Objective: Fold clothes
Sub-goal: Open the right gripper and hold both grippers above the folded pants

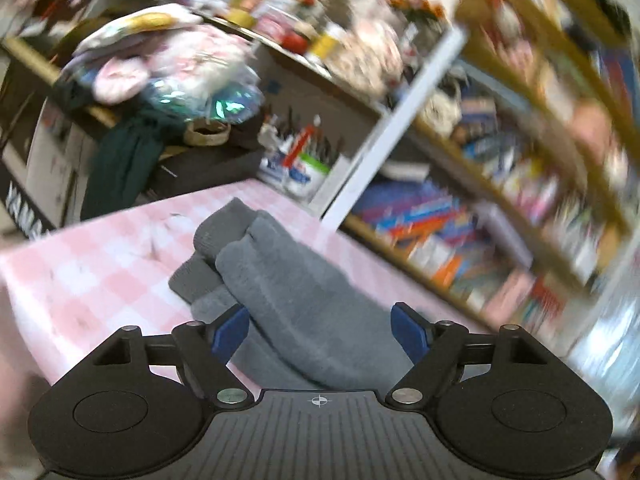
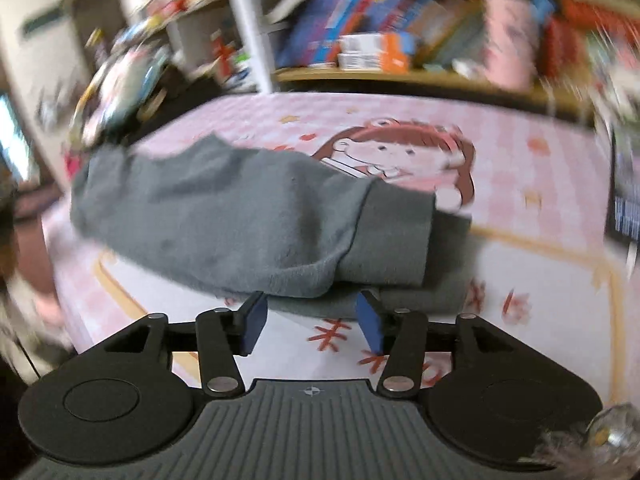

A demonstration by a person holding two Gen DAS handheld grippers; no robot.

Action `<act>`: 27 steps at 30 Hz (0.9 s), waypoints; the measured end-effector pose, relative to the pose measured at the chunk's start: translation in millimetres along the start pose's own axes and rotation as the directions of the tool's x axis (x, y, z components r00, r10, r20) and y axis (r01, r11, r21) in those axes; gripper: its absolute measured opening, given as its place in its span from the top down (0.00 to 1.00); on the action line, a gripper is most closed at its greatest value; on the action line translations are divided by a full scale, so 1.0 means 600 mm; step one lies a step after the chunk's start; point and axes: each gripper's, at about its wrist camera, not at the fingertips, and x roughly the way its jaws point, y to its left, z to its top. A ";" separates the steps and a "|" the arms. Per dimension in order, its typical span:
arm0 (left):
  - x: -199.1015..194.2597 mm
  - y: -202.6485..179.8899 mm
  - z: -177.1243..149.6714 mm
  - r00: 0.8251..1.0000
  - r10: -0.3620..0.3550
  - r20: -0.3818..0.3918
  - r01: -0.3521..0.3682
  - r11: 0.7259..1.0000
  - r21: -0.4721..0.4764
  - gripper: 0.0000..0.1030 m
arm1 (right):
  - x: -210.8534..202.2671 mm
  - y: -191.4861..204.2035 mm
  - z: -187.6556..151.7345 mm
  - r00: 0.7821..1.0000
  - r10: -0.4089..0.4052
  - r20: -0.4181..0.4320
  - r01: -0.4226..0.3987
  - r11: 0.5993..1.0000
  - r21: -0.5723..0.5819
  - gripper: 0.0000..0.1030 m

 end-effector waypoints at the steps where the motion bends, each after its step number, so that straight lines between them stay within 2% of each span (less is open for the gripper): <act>1: 0.000 0.001 -0.003 1.000 -0.012 0.015 0.013 0.999 -0.029 0.22 | -0.002 -0.005 0.000 1.000 0.015 0.011 -0.015 0.998 0.056 0.48; 5: 0.007 -0.011 -0.016 0.999 -0.045 0.025 0.045 0.998 -0.039 0.22 | -0.012 -0.029 0.010 0.996 0.046 0.073 -0.065 0.958 0.280 0.41; 8: 0.013 -0.029 -0.021 0.998 -0.059 0.015 0.058 0.998 0.009 0.22 | -0.005 -0.057 0.016 0.993 0.048 0.104 -0.090 0.886 0.456 0.41; 10: 0.016 -0.042 -0.027 0.997 -0.071 0.003 0.071 0.997 0.038 0.22 | 0.010 -0.077 0.020 0.996 0.042 0.084 -0.081 0.835 0.544 0.45; 11: 0.018 -0.046 -0.030 0.997 -0.076 -0.002 0.076 0.996 0.049 0.22 | 0.022 -0.082 0.022 0.997 0.031 0.067 -0.064 0.820 0.568 0.54; 12: 0.019 -0.050 -0.033 0.997 -0.080 -0.008 0.081 0.995 0.057 0.22 | 0.031 -0.081 0.026 0.999 0.018 0.049 -0.043 0.823 0.566 0.72; 13: 0.021 -0.053 -0.035 0.997 -0.082 -0.013 0.083 0.994 0.064 0.22 | 0.040 -0.078 0.031 1.000 0.000 0.030 -0.017 0.832 0.555 0.79; 14: 0.021 -0.055 -0.037 0.997 -0.080 -0.017 0.081 0.994 0.071 0.22 | 0.042 -0.067 0.038 0.999 -0.030 0.025 0.013 0.859 0.511 0.86; 15: 0.021 -0.056 -0.037 0.997 -0.075 -0.017 0.076 0.994 0.076 0.22 | 0.032 -0.049 0.047 0.997 -0.057 0.060 0.025 0.898 0.440 0.91; 17: 0.018 -0.055 -0.037 0.998 -0.065 -0.010 0.066 0.995 0.079 0.22 | 0.007 -0.014 0.064 0.985 -0.097 0.145 0.050 0.954 0.295 0.92; 18: 0.016 -0.054 -0.036 0.998 -0.063 -0.005 0.063 0.995 0.076 0.22 | -0.017 0.004 0.069 0.972 -0.097 0.215 0.044 0.971 0.236 0.92; 20: 0.012 -0.052 -0.035 0.998 -0.060 0.004 0.060 0.996 0.068 0.22 | -0.060 0.035 0.075 0.939 -0.088 0.333 0.047 0.990 0.131 0.92; 21: 0.012 -0.051 -0.036 0.998 -0.061 0.004 0.060 0.996 0.063 0.22 | -0.064 0.036 0.072 0.938 -0.100 0.331 0.060 0.990 0.128 0.92; 22: 0.013 -0.049 -0.036 0.998 -0.061 0.003 0.060 0.996 0.058 0.22 | -0.064 0.033 0.068 0.942 -0.115 0.314 0.076 0.988 0.134 0.92; 25: 0.019 -0.046 -0.040 0.998 -0.058 -0.013 0.058 0.997 0.050 0.22 | -0.008 -0.010 0.039 0.978 -0.173 0.118 0.143 0.963 0.227 0.92; 27: 0.021 -0.048 -0.040 0.999 -0.045 -0.023 0.046 0.997 0.054 0.22 | 0.021 -0.031 0.019 0.982 -0.186 0.036 0.169 0.948 0.270 0.86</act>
